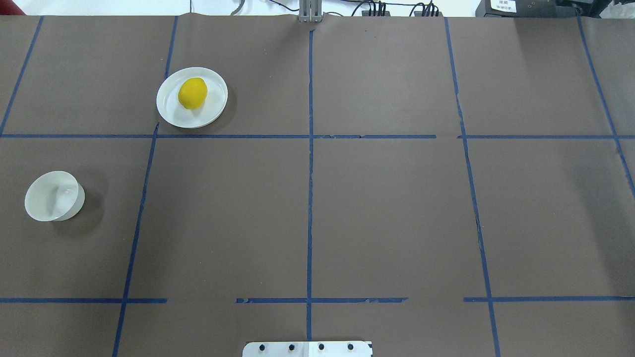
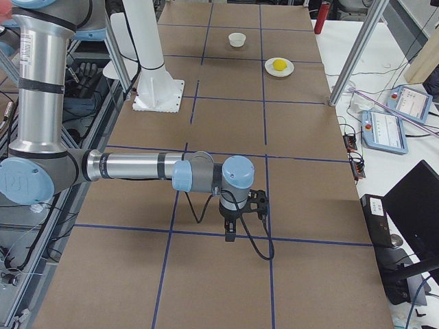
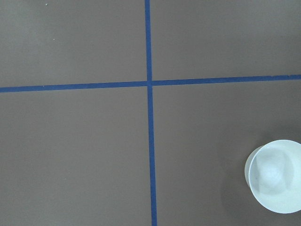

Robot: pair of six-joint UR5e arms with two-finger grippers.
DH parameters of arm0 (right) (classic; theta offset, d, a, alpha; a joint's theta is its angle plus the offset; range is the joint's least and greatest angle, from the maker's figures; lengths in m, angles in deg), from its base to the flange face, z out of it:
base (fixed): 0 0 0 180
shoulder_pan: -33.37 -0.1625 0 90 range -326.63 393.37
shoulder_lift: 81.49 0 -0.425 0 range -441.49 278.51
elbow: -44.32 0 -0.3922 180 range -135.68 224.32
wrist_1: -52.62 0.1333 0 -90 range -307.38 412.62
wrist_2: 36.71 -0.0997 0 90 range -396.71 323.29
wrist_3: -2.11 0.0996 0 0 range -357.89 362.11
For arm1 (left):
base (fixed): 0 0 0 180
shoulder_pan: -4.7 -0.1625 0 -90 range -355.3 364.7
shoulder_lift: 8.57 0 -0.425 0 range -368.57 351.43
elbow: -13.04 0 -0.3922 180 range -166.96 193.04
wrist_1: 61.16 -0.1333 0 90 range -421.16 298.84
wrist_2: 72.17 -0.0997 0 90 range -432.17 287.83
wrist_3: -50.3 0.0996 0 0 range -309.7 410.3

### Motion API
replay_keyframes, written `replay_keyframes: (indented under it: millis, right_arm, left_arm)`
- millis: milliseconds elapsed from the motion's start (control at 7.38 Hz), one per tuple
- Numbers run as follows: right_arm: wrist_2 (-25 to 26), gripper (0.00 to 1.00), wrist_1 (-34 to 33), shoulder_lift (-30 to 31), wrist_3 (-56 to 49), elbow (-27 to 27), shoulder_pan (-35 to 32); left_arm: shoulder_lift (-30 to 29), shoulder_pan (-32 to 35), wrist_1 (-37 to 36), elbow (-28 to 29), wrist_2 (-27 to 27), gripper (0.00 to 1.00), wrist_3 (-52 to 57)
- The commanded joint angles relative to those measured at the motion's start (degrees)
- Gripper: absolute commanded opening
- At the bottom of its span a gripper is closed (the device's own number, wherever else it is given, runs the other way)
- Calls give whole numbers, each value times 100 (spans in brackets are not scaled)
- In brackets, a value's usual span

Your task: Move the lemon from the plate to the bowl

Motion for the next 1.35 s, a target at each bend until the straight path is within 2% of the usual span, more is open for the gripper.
replay_keyframes:
  millis: [0,271,406,542,677,812,1083,1219]
  right_arm:
    - [0,100,0,0,0,0,0]
    - [0,100,0,0,0,0,0]
    - [0,100,0,0,0,0,0]
    - [0,100,0,0,0,0,0]
    - [0,100,0,0,0,0,0]
    - [0,100,0,0,0,0,0]
    - [0,100,0,0,0,0,0]
    - [0,100,0,0,0,0,0]
  left_arm:
    - [-386,-1537,1005,113,88,100,-433]
    - [-2034,-2062,975,830,88,100,-1347]
    - [-2808,-2744,1044,1418,62,100,-1960]
    - [-3669,-3038,1175,2102,-139,100,-2036]
    - [-4095,-3110,1420,2544,-672,100,-2045]
    - [-4238,-3285,1623,2862,-973,99,-2036]
    - [-4791,-3400,2000,3888,-1230,99,-2254]
    - [-4942,-3444,2490,4267,-1231,99,-2656]
